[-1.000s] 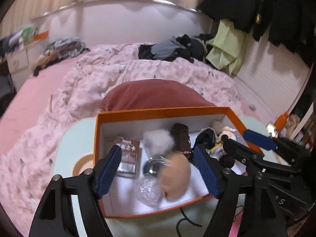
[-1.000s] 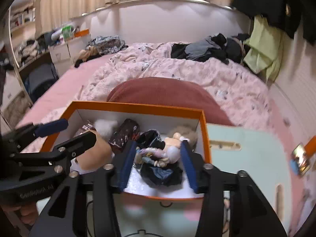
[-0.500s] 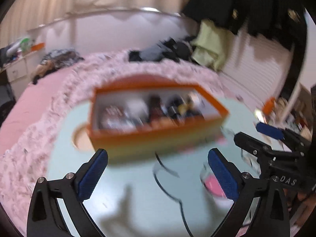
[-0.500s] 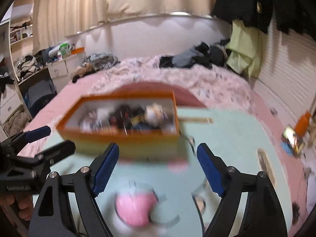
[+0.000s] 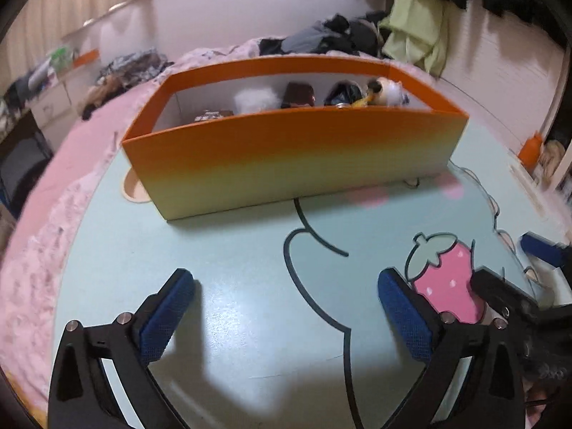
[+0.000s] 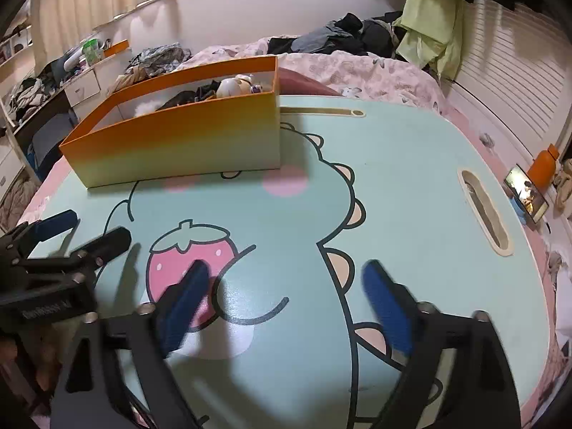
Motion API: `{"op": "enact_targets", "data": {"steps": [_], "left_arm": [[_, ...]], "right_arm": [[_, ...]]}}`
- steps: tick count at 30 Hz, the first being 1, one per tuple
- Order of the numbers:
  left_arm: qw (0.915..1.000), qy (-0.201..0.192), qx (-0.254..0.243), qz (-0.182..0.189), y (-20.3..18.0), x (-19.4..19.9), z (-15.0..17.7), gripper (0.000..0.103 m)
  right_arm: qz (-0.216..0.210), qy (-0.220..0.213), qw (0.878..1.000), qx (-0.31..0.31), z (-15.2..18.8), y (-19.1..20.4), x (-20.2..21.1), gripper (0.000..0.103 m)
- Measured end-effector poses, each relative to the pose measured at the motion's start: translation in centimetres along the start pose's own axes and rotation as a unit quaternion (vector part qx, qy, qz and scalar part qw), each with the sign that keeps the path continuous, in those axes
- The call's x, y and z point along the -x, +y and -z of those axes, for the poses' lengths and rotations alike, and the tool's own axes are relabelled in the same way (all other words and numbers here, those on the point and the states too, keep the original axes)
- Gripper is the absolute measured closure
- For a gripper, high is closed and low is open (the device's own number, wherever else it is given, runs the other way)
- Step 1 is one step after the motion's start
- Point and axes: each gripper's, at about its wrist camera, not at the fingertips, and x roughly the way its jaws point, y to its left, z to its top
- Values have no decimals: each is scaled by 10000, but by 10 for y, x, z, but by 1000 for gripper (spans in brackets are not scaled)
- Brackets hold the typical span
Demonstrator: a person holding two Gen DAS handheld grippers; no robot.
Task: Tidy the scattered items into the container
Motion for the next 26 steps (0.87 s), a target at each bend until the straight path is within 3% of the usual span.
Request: {"op": "enact_targets", "data": {"steps": [26], "left_arm": [[9999, -63, -90, 125, -1, -1, 1, 0]], "right_arm": [[127, 2, 9997, 219, 4, 6, -3, 0]]}}
